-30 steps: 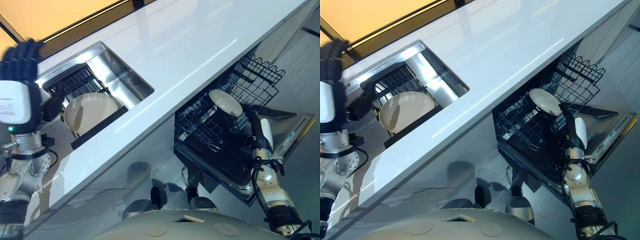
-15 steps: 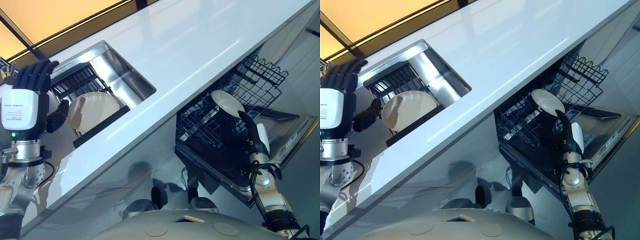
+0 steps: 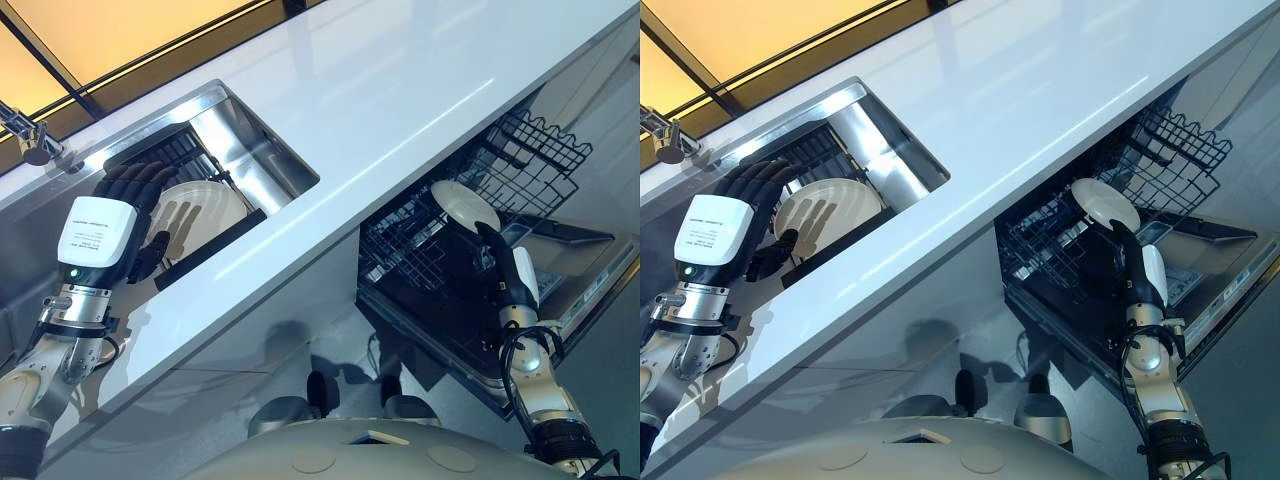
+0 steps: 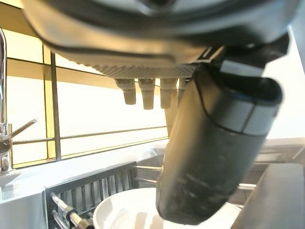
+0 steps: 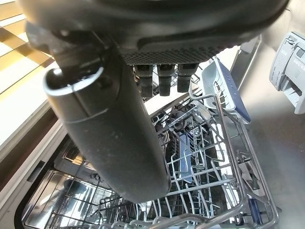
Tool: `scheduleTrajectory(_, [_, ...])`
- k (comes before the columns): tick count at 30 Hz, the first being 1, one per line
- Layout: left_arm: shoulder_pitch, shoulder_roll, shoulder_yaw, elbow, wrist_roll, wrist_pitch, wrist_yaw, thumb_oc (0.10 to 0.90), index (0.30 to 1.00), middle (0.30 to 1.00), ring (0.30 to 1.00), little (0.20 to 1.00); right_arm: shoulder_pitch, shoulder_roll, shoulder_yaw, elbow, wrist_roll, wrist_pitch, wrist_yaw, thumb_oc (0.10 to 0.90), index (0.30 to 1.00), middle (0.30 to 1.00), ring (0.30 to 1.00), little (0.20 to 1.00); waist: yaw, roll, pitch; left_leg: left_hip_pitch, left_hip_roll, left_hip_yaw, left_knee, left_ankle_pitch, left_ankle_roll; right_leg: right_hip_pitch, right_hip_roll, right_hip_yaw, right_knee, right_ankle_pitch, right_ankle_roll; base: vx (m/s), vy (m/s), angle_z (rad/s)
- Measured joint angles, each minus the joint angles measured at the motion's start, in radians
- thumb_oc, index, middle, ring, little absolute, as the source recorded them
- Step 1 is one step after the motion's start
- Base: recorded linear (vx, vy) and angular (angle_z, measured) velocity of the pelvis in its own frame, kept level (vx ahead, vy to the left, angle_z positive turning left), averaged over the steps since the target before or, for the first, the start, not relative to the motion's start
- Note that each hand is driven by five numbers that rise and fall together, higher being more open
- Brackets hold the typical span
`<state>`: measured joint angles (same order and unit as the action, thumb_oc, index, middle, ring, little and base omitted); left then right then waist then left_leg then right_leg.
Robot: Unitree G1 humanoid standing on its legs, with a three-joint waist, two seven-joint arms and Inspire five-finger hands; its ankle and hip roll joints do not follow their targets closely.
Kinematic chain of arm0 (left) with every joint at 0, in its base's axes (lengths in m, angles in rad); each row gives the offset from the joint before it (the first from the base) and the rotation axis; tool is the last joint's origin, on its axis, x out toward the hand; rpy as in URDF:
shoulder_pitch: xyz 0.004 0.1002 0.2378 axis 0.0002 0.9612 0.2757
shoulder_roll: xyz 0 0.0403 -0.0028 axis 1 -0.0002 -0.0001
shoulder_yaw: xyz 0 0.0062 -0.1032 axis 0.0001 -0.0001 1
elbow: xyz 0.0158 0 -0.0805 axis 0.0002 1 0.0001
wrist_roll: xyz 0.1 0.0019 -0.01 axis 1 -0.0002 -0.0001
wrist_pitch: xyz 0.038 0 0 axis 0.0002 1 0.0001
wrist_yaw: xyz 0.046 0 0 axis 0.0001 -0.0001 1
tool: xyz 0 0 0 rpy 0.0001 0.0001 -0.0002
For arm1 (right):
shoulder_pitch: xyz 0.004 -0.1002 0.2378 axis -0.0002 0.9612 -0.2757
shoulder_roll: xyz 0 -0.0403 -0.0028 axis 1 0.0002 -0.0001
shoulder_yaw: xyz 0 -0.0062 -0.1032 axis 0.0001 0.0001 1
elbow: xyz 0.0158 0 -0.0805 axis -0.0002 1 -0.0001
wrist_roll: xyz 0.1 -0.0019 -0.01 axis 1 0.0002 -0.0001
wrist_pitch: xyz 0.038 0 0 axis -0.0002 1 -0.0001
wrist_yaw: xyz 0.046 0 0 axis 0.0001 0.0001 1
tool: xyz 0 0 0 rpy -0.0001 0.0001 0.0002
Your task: Pick up plates and place into dishwasher.
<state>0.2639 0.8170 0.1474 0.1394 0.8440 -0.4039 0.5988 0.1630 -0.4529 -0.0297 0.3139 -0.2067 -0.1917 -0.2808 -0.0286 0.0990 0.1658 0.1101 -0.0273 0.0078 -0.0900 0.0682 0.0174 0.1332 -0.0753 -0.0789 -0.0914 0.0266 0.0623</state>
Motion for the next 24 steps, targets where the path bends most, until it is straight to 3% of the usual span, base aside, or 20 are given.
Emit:
scheduleTrajectory(10, [-0.013, 0.001, -0.027, -0.001, -0.08, 0.008, -0.113, 0.8, 0.9, 0.9, 0.9, 0.9, 0.0, 0.0, 0.0, 0.002, 0.001, 0.0, 0.0, 0.8, 0.9, 0.9, 0.9, 0.9, -0.003, 0.0, 0.0, 0.0, 0.0, 0.0, -0.002, 0.0, 0.0, 0.001, 0.0, -0.002, 0.0, 0.0, 0.0, 0.0, 0.0, 0.0])
scheduleTrajectory(17, [-0.031, 0.008, -0.025, -0.007, -0.153, 0.017, -0.25, 0.8, 0.9, 0.9, 0.9, 0.9, 0.001, 0.0, 0.0, 0.002, 0.012, 0.0, 0.003, 0.8, 0.9, 0.9, 0.9, 0.9, -0.001, 0.001, -0.001, 0.0, 0.0, 0.0, -0.003, 0.0, 0.0, 0.001, 0.0, -0.002, 0.0, 0.0, 0.0, 0.0, 0.0, 0.0])
scheduleTrajectory(24, [-0.037, 0.078, -0.025, -0.009, -0.157, 0.031, -0.359, 0.8, 0.9, 0.9, 0.9, 0.9, 0.001, -0.008, 0.0, 0.002, 0.029, 0.001, 0.008, 0.8, 0.9, 0.9, 0.9, 0.9, -0.002, 0.002, -0.001, 0.0, 0.0, 0.0, -0.003, 0.0, 0.0, 0.0, 0.0, -0.002, 0.0, 0.0, 0.0, 0.0, 0.0, 0.0])
